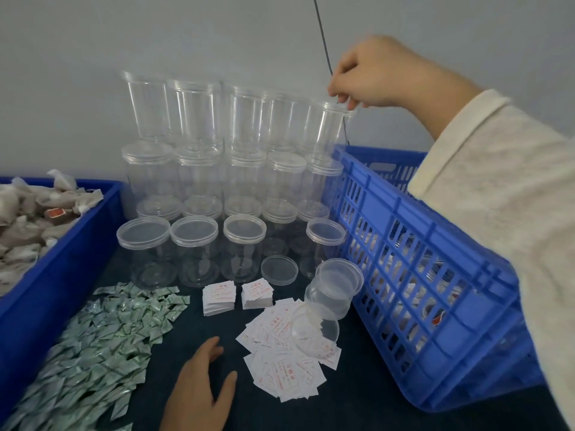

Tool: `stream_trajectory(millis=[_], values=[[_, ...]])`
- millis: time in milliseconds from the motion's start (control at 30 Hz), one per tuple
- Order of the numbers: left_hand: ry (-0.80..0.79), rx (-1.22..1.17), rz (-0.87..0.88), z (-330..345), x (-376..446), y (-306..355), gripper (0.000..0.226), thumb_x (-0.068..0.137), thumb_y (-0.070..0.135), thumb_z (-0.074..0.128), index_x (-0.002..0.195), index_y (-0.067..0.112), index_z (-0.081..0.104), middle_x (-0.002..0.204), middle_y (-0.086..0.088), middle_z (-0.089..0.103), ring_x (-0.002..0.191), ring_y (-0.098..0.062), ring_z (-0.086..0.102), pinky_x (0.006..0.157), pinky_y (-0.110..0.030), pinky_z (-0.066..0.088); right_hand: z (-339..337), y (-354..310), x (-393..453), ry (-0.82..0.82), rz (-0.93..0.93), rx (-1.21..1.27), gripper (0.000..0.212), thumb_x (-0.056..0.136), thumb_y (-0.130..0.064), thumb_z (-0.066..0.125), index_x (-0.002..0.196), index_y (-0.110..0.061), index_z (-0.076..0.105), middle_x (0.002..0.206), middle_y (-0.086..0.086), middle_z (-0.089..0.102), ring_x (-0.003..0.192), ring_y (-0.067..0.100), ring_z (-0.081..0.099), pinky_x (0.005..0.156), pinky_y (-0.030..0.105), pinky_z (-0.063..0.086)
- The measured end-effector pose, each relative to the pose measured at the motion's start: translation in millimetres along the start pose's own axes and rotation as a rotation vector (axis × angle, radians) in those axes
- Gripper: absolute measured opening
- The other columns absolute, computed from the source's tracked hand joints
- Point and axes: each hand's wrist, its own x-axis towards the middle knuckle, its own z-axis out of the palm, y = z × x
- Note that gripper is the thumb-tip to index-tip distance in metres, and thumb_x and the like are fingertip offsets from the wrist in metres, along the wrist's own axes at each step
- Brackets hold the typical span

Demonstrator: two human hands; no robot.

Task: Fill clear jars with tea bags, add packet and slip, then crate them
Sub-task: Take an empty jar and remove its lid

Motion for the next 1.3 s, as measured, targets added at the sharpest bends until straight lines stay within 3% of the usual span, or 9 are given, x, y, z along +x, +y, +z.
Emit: stream_trajectory(millis=[200, 333, 533, 600, 667, 767, 1000, 1133, 1300], values=[[0.003, 0.012, 0.004, -1, -2, -2, 0.061, 0.085, 0.025, 0.069, 0.138, 0.028, 0.039, 0.111, 0.026, 0.05, 0.109, 0.003, 0.043, 0.081, -0.01, 0.031, 95, -38, 4, -0.124, -0.008, 0.038, 0.023, 0.092, -0.023, 0.052, 0.08, -0.007, 0.062, 0.101, 0.019, 0.068, 0.088, 0.03, 0.063, 0.071, 0.032, 0.047], [-0.045, 0.047, 0.025, -3, 0, -1, 0.06, 0.087, 0.033, 0.064, 0.138, 0.034, 0.032, 0.112, 0.033, 0.043, 0.109, 0.007, 0.039, 0.089, -0.01, 0.029, 181, -21, -14, -0.341, 0.109, 0.094, 0.044, 0.086, -0.056, 0.06, 0.069, -0.019, 0.044, 0.067, -0.002, 0.044, 0.067, 0.019, 0.046, 0.051, 0.028, 0.028], [-0.081, 0.114, 0.05, -4, 4, -3, 0.06, 0.088, 0.044, 0.057, 0.139, 0.039, 0.024, 0.112, 0.042, 0.031, 0.107, 0.014, 0.031, 0.089, 0.001, 0.023, 258, 2, -27, -0.326, 0.187, 0.178, 0.065, 0.061, -0.072, 0.074, 0.08, -0.016, 0.046, 0.076, -0.002, 0.047, 0.062, 0.012, 0.045, 0.048, 0.023, 0.027], [-0.082, 0.138, 0.063, -3, 6, -5, 0.061, 0.088, 0.046, 0.055, 0.139, 0.039, 0.022, 0.113, 0.043, 0.028, 0.107, 0.017, 0.029, 0.087, 0.005, 0.018, 270, 5, -30, -0.329, 0.21, 0.253, 0.081, 0.058, -0.073, 0.075, 0.104, -0.01, 0.05, 0.097, 0.002, 0.053, 0.08, 0.015, 0.054, 0.055, 0.024, 0.032], [-0.076, 0.143, 0.059, -3, 8, -6, 0.062, 0.087, 0.047, 0.055, 0.139, 0.04, 0.021, 0.111, 0.044, 0.026, 0.109, 0.017, 0.029, 0.087, 0.007, 0.017, 279, 5, -29, -0.339, 0.191, 0.238, 0.095, 0.058, -0.073, 0.074, 0.12, -0.008, 0.044, 0.113, 0.003, 0.051, 0.093, 0.017, 0.05, 0.064, 0.026, 0.035], [-0.069, 0.137, 0.054, -3, 10, -7, 0.062, 0.087, 0.048, 0.054, 0.139, 0.041, 0.021, 0.11, 0.044, 0.026, 0.116, 0.014, 0.033, 0.092, 0.002, 0.021, 288, 2, -28, -0.317, 0.133, 0.178, 0.085, 0.063, -0.068, 0.075, 0.117, -0.01, 0.043, 0.117, 0.004, 0.049, 0.093, 0.016, 0.047, 0.07, 0.028, 0.035], [-0.049, 0.142, 0.092, -4, 6, -6, 0.059, 0.088, 0.048, 0.054, 0.136, 0.042, 0.021, 0.112, 0.047, 0.023, 0.104, 0.023, 0.025, 0.091, 0.002, 0.02, 263, -4, -30, -0.255, 0.145, 0.255, 0.068, 0.065, -0.062, 0.076, 0.101, -0.021, 0.037, 0.105, -0.003, 0.044, 0.088, 0.015, 0.047, 0.056, 0.023, 0.03], [-0.014, 0.055, 0.077, -2, 3, -6, 0.059, 0.087, 0.04, 0.061, 0.135, 0.039, 0.028, 0.113, 0.042, 0.035, 0.104, 0.026, 0.031, 0.088, 0.003, 0.025, 221, -10, -40, -0.174, 0.137, 0.324, 0.073, 0.064, -0.058, 0.08, 0.107, -0.026, 0.03, 0.114, -0.003, 0.041, 0.096, 0.017, 0.047, 0.074, 0.029, 0.039], [0.207, -0.086, 0.127, -2, -1, 4, 0.069, 0.075, 0.027, 0.079, 0.13, 0.03, 0.038, 0.125, 0.023, 0.047, 0.121, -0.003, 0.048, 0.093, -0.006, 0.032, 180, -30, -90, -0.216, 0.058, 0.47, 0.096, 0.055, -0.062, 0.077, 0.132, -0.041, 0.024, 0.123, -0.008, 0.029, 0.108, 0.014, 0.044, 0.088, 0.03, 0.038]])
